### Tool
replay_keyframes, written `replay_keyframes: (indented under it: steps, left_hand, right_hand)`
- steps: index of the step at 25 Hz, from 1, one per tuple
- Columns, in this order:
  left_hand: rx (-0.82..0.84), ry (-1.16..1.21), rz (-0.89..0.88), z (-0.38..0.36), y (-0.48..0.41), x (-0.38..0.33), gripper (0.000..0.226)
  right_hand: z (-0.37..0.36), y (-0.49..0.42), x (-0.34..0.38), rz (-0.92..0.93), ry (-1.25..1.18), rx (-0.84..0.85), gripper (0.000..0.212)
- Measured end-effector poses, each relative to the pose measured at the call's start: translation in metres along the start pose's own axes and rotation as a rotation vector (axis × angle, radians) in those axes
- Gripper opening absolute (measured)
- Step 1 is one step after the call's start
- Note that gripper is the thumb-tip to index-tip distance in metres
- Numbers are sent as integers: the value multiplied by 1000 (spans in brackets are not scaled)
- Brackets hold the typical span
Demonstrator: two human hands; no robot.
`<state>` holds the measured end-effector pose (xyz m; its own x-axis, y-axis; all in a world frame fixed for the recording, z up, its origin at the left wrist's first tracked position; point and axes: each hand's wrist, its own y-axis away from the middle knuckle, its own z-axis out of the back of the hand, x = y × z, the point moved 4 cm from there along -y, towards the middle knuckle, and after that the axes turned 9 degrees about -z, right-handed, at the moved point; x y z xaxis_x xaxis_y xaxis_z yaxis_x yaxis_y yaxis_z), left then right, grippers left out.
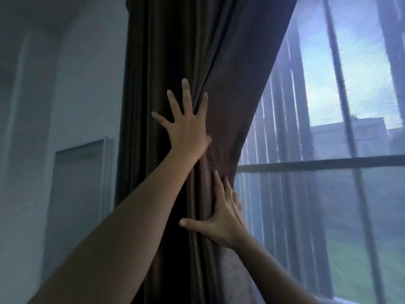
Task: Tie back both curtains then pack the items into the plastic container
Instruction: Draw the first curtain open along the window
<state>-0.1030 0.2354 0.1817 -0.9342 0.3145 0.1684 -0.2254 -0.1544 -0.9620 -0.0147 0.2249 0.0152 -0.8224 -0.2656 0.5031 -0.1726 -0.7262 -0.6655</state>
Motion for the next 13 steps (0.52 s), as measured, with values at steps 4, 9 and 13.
replay_keyframes:
  steps: [4, 9, 13]
  left_hand:
    - [9, 65, 38, -33, 2, 74, 106]
    - [19, 606, 442, -92, 21, 177, 134]
    - [80, 1062, 489, -124, 25, 202, 138]
  right_hand:
    - [-62, -34, 34, 34, -21, 31, 132]
    - [-138, -68, 58, 31, 10, 56, 135]
    - [-173, -84, 65, 40, -67, 9, 135]
